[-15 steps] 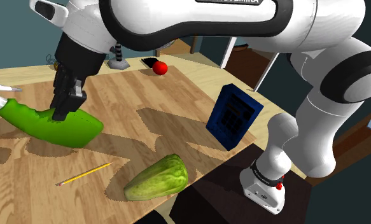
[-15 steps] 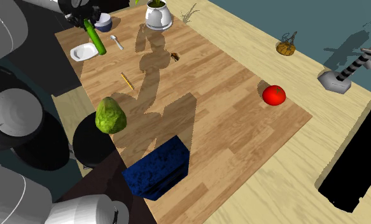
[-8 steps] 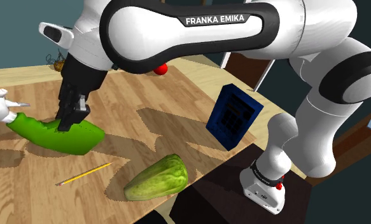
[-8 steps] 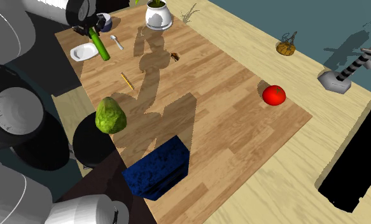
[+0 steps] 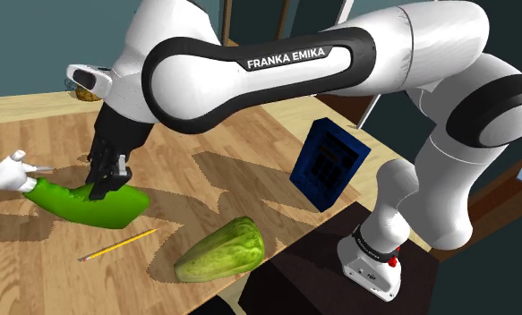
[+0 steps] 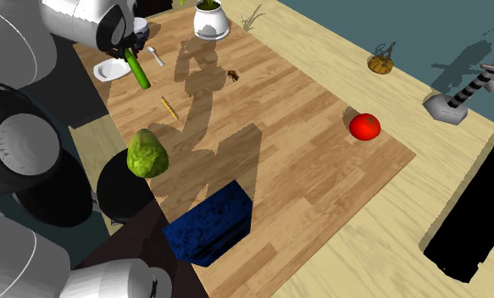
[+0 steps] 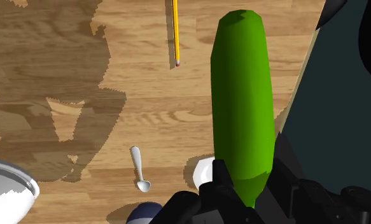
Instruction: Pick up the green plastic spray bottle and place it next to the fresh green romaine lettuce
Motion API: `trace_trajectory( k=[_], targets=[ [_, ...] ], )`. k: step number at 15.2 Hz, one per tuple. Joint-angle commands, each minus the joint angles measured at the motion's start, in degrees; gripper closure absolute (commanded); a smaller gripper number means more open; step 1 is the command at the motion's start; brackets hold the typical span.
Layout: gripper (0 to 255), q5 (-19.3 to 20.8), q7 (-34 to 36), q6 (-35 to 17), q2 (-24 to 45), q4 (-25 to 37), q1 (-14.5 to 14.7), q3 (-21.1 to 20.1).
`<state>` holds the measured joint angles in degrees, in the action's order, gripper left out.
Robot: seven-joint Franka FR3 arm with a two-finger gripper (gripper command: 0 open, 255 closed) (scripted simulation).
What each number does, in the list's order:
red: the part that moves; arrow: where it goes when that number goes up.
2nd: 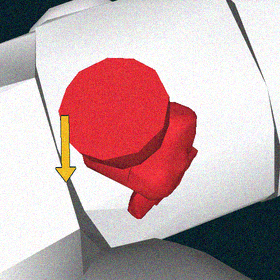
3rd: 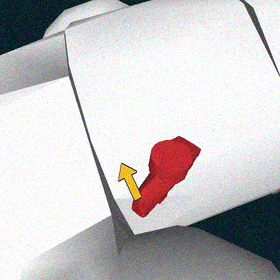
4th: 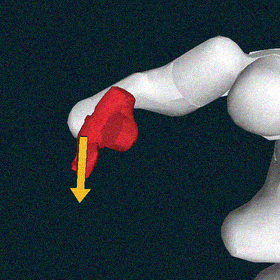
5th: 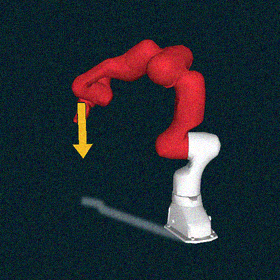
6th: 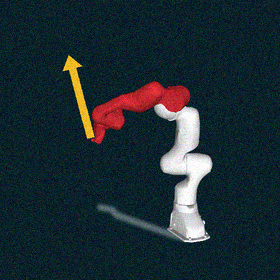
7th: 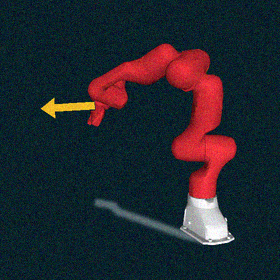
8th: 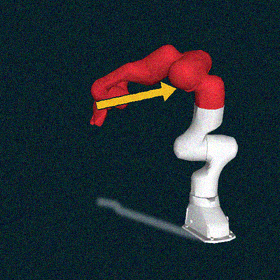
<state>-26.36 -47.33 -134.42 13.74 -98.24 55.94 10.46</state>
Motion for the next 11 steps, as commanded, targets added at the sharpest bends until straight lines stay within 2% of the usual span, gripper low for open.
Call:
trace_trajectory(
  k=[1, 11],
  targets=[
    [255, -0.6, -0.8, -1.3, 0.4, -1.1, 0.0, -0.2],
    [255, -4.0, -4.6, -7.3, 2.9, -5.1, -0.5, -1.3]
  ],
)
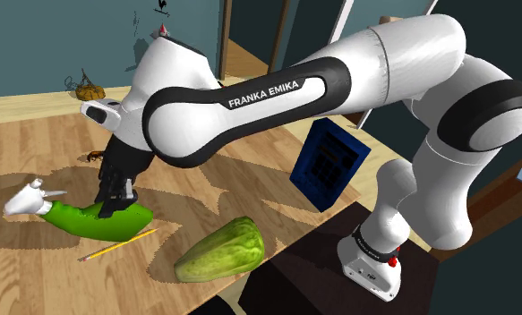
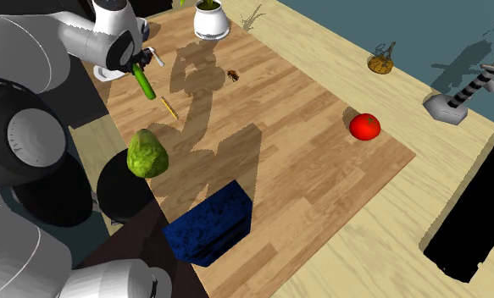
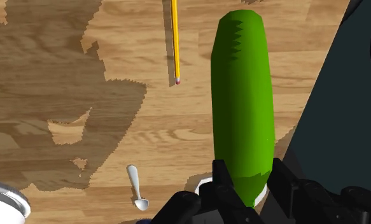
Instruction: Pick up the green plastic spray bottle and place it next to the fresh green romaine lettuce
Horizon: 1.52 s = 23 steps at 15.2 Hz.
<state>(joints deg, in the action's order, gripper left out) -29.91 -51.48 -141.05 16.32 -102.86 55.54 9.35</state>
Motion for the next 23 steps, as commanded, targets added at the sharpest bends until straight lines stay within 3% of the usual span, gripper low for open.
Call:
trace_trajectory(
  k=[1, 23],
  targets=[
    [255, -0.8, -0.9, -1.3, 0.6, -0.8, -0.1, -0.3],
    [255, -9.5, -10.4, -11.7, 8.5, -4.3, -2.5, -4.4]
  ],
)
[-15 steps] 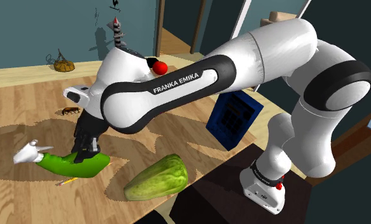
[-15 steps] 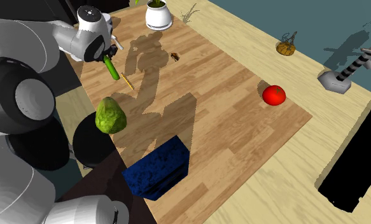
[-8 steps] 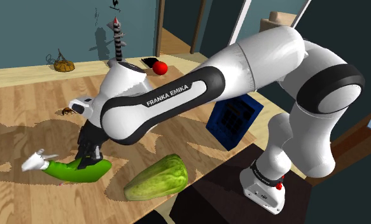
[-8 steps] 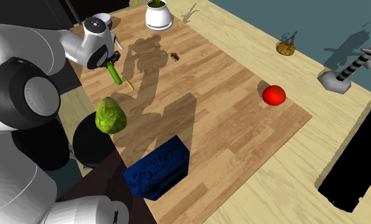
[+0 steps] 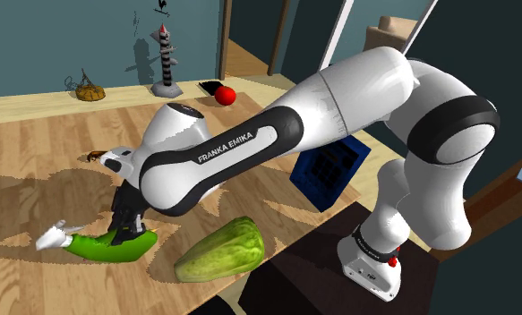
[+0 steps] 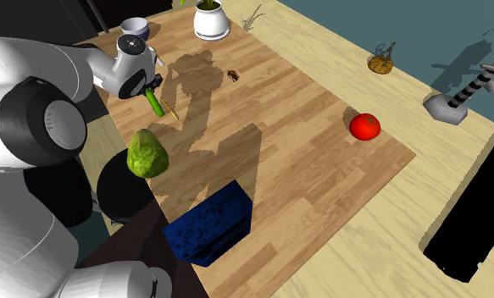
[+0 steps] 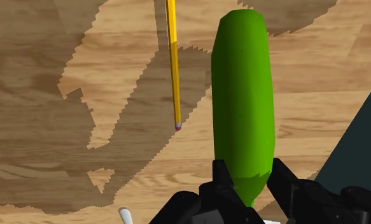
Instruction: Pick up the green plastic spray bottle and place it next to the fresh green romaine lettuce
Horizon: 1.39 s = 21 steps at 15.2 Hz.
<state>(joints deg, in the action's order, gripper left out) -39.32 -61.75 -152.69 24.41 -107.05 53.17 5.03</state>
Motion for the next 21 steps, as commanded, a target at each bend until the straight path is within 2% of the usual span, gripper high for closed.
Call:
trace_trajectory(
  k=[1, 6, 7, 12, 16, 21],
  targets=[
    [255, -0.1, -0.2, -0.1, 0.4, -0.1, -0.1, -0.1],
    [255, -0.1, -0.2, -0.1, 0.4, -0.1, -0.1, -0.1],
    [0, -0.1, -0.1, -0.1, 0.4, -0.2, 0.0, -0.1],
    [0, -0.1, -0.2, -0.1, 0.4, -0.1, -0.1, -0.1],
    [0, 2.5, 1.5, 3.2, -6.6, -4.0, 0.1, 1.8],
    [0, 2.5, 1.5, 3.2, -6.6, -4.0, 0.1, 1.8]
  ],
)
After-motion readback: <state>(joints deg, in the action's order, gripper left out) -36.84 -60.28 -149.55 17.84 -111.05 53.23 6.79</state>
